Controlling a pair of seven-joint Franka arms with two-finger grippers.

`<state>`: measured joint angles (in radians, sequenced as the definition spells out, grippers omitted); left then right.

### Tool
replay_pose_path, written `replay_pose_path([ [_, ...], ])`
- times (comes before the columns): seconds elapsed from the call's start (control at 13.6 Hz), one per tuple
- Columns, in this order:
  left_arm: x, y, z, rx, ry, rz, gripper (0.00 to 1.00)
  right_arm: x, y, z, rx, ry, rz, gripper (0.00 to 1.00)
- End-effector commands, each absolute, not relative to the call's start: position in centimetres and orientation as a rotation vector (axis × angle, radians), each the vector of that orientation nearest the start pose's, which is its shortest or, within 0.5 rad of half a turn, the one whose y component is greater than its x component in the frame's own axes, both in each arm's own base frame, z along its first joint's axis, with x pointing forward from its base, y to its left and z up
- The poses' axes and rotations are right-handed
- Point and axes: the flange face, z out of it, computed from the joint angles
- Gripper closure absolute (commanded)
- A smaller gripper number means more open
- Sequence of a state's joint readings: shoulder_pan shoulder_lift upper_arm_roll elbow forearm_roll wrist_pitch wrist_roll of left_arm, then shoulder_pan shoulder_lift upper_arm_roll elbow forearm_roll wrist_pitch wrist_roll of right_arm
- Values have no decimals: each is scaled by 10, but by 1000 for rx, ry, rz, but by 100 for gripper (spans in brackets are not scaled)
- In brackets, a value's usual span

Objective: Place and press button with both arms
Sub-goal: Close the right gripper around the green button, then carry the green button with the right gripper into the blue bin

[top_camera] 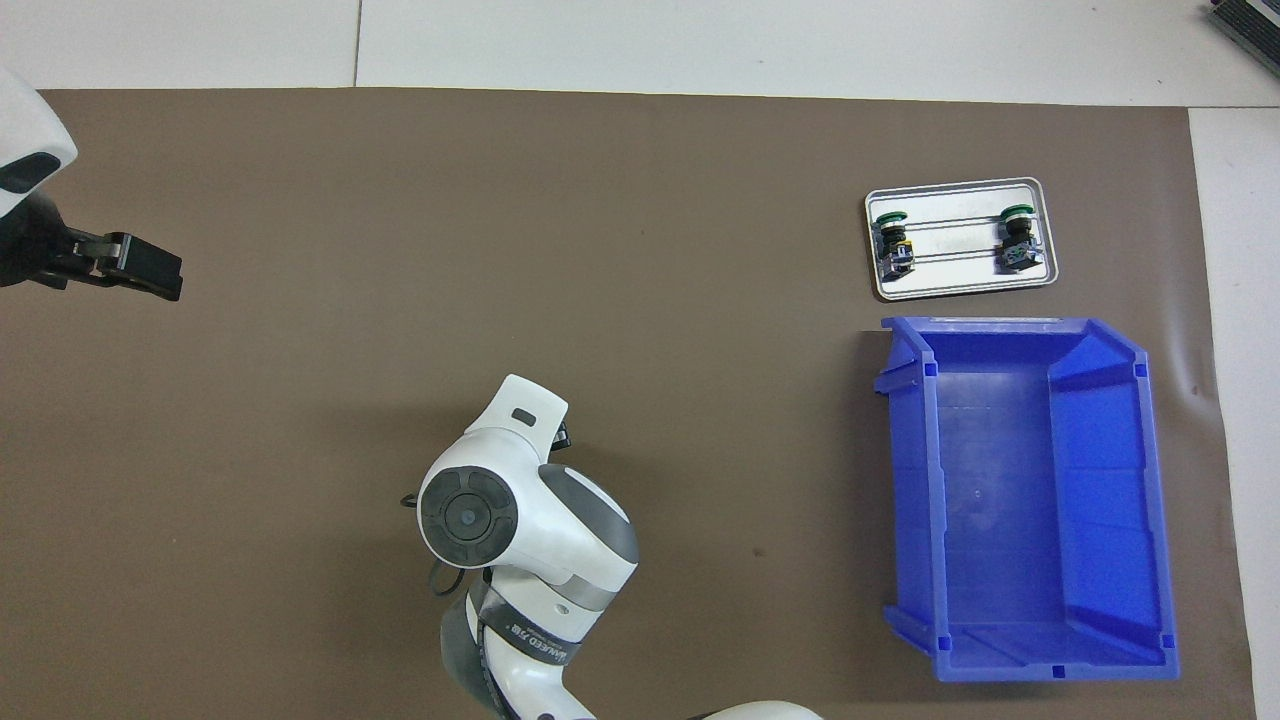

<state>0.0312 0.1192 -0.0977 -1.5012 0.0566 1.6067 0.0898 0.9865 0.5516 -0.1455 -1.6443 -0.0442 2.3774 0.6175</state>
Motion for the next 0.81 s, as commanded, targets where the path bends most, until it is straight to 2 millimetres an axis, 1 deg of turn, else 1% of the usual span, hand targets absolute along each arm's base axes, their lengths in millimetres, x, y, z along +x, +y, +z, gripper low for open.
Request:
replay_pose_path([
  [0.0, 585, -28, 593, -3071, 243, 15, 0, 463, 531, 322, -3058, -464, -342, 100],
  [0.07, 585, -28, 593, -3071, 243, 15, 0, 464, 530, 321, -3064, -443, -334, 100],
  [0.15, 585, -28, 593, -3071, 243, 15, 0, 471, 528, 331, -3060, -418, -350, 100],
  [0.22, 585, -28, 593, -3071, 243, 15, 0, 481, 520, 343, -3059, -374, -370, 100],
  [0.29, 585, -28, 593, -3071, 243, 15, 0, 501, 498, 364, -3061, -304, -406, 100],
  [0.37, 585, -28, 594, -3071, 243, 12, 0, 520, 469, 395, -3054, -244, -439, 100],
  [0.44, 584, -28, 595, -3071, 243, 12, 0, 541, 436, 419, -3056, -182, -456, 100],
  [0.52, 584, -28, 595, -3071, 243, 12, 0, 562, 398, 440, -3064, -146, -464, 100],
  [0.59, 584, -28, 595, -3071, 243, 12, 0, 580, 361, 457, -3071, -124, -474, 100],
  [0.66, 584, -28, 596, -3070, 243, 10, 0, 600, 315, 474, -3080, -70, -482, 100],
  [0.74, 584, -28, 596, -3070, 243, 10, 0, 613, 275, 485, -3095, -33, -472, 100],
])
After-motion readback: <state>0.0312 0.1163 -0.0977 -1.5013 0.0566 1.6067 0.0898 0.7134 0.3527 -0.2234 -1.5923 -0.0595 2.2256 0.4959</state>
